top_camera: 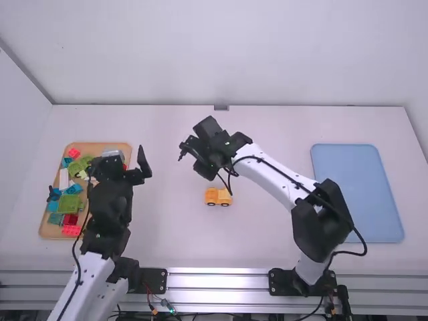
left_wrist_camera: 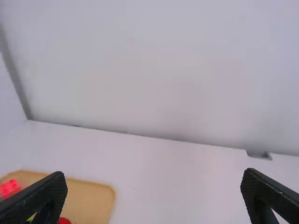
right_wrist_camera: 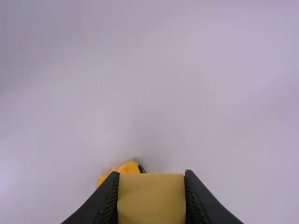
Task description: Assemble lego blocks to make yellow taxi
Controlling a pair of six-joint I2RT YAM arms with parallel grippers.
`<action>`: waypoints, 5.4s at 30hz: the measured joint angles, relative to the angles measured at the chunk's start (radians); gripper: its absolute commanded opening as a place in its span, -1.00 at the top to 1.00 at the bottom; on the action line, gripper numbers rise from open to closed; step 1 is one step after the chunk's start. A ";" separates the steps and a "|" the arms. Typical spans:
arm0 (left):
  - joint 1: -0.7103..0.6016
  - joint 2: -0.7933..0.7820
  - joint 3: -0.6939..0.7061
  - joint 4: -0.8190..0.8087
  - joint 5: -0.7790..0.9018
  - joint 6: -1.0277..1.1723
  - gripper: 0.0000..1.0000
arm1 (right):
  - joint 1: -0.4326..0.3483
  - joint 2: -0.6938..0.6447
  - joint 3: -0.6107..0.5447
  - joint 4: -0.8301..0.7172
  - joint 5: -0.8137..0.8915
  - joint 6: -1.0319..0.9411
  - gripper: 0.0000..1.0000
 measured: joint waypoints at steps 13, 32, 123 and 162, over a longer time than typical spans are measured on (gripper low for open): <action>0.000 -0.319 -0.029 -0.197 -0.244 0.011 -0.98 | 0.166 0.391 0.370 -0.285 0.045 -0.114 0.88; 0.000 -0.319 -0.029 -0.211 -0.315 0.011 -0.98 | 0.209 0.528 0.402 -0.293 0.137 -0.108 0.69; 0.185 1.417 0.358 -0.341 1.485 1.530 -0.75 | -0.555 -0.344 -0.973 1.101 -0.759 -0.203 -0.97; 0.185 1.492 0.373 -0.302 1.527 1.568 0.51 | -0.484 -0.344 -0.973 0.983 -0.668 -0.258 -0.97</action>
